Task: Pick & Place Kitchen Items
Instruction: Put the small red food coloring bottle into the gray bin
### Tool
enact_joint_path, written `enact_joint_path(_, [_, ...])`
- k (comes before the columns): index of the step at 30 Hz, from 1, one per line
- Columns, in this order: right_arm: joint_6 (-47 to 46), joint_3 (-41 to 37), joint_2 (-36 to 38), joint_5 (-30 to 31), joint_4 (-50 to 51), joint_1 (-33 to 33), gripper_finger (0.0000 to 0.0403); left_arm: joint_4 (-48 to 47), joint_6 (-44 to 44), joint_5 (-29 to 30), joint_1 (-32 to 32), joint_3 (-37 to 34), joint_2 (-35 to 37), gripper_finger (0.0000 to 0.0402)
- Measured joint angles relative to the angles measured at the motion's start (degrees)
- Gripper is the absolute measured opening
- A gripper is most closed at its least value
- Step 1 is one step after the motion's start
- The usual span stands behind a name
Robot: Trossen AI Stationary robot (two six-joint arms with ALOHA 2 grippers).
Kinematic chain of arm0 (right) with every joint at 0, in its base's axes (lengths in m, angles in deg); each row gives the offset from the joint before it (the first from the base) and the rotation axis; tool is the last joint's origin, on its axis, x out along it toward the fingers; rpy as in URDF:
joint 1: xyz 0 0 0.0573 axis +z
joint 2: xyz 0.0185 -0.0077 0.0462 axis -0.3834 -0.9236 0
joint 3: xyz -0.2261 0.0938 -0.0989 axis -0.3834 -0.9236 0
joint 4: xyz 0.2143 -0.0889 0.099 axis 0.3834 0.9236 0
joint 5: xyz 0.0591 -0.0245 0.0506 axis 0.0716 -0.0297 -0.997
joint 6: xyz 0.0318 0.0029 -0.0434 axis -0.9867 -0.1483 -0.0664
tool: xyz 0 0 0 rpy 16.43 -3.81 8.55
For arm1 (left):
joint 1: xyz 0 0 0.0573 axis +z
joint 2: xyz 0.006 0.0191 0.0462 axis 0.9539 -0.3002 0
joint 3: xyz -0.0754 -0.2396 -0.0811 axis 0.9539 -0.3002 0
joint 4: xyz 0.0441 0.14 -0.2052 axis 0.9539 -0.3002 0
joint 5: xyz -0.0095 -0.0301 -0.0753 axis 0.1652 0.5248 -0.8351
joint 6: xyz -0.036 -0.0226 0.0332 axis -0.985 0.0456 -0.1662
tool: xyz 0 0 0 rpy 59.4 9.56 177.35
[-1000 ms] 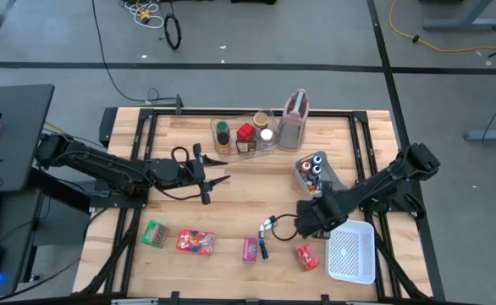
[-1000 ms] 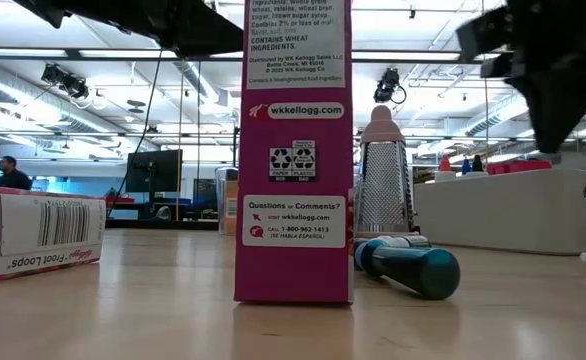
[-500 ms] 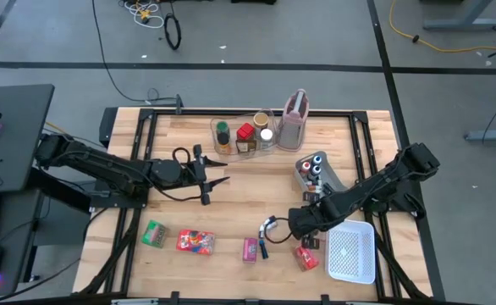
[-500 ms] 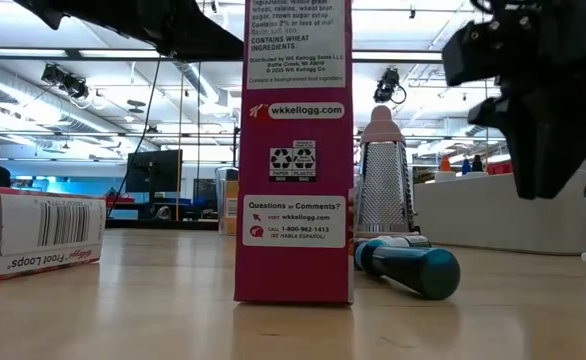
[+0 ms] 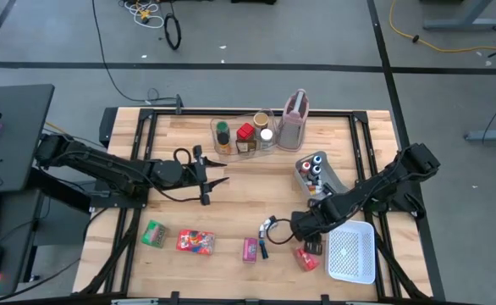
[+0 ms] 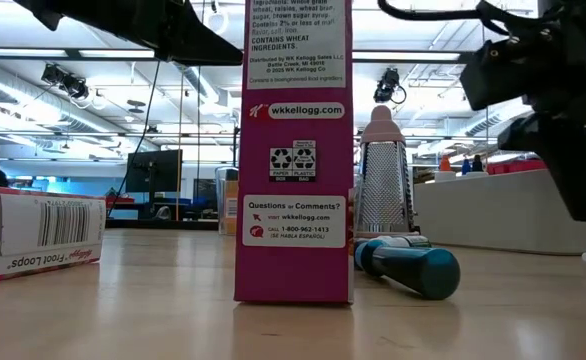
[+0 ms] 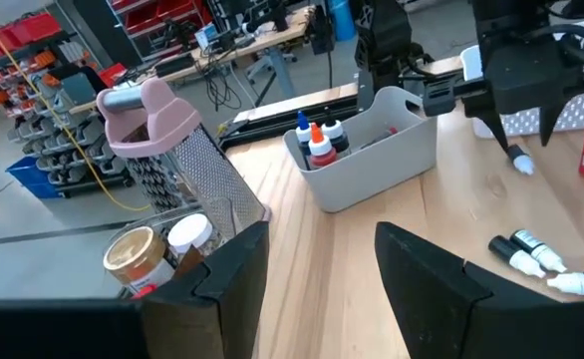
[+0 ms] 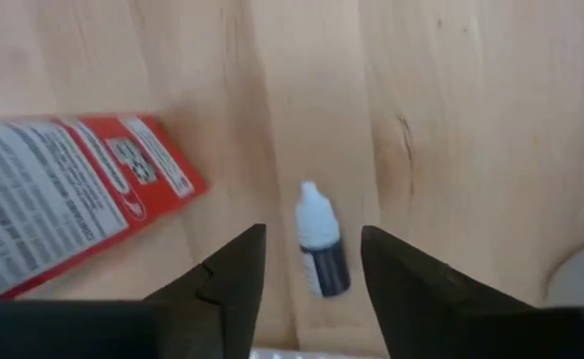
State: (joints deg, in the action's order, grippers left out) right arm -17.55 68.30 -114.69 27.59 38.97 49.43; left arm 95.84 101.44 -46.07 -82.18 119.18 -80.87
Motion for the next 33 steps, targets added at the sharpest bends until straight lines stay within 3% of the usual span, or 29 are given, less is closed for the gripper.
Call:
enact_joint_path(10, [-3.9, -0.9, 0.0, 3.8, -6.1, 4.0, 0.0211, -1.4, -0.1, 2.4, 0.0, 0.0, 0.0, 0.0194])
enact_joint_path(18, [-4.6, -7.0, -0.1, 8.2, -25.4, 4.2, 0.0222, -1.6, -0.2, 2.6, 0.0, 0.0, 0.0, 0.0194])
enact_joint_path(24, [-0.9, -7.2, -0.1, 14.8, -25.1, 2.8, 0.0221, -0.1, 0.8, 2.6, 0.0, 0.0, 0.0, 0.0194])
enact_joint_path(30, [-3.3, -6.1, -0.1, 3.3, -15.3, 1.3, 0.0220, 3.2, 0.9, 2.6, 0.0, 0.0, 0.0, 0.0194])
enact_joint_path(33, [-5.1, -6.1, 0.0, 1.2, -10.2, 1.6, 0.0220, 3.5, 0.9, 2.6, 0.0, 0.0, 0.0, 0.0194])
